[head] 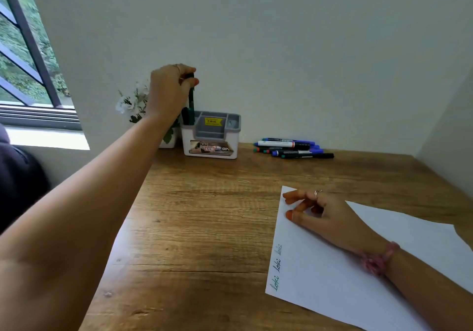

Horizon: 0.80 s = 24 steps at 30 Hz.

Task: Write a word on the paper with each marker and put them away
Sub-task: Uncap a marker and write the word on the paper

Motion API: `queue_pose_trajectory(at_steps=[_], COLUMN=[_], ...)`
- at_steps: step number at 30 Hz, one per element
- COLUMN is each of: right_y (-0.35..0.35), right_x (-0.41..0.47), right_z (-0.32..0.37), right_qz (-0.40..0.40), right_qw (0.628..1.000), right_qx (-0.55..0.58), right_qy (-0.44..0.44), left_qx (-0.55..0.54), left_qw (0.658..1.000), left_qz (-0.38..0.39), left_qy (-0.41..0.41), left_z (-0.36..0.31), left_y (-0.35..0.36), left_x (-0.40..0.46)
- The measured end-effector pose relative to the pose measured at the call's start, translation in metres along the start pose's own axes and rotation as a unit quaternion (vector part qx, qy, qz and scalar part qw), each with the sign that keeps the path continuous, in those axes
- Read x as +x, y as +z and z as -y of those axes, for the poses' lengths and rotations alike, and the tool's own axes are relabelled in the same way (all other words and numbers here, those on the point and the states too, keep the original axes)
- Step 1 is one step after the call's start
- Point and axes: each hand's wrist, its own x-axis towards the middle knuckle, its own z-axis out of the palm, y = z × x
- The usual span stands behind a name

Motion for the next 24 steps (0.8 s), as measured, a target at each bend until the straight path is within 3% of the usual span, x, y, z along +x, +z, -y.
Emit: queue_pose_trajectory(at_steps=[10, 15, 21, 24], right_y=[-0.001, 0.0, 0.0, 0.0], right_x=[-0.001, -0.001, -0.001, -0.001], right_z=[0.002, 0.002, 0.003, 0.003], right_qz=[-0.004, -0.011, -0.011, -0.008], right_qw=[1.0, 1.0, 1.0, 1.0], right_qx=[0.0, -0.002, -0.005, -0.003], right_qy=[-0.001, -0.006, -0.011, -0.009], left_qx=[0.09, 0.142, 0.056, 0.035], left_qw=[0.993, 0.989, 0.998, 0.997], left_qz=[0.069, 0.045, -0.03, -0.06], left_qy=[-0.016, 0.017, 0.002, 0.044], left_z=[0.022, 0.016, 0.003, -0.017], left_y=[0.007, 0.0, -0.012, -0.004], left_x=[-0.01, -0.009, -0.002, -0.004])
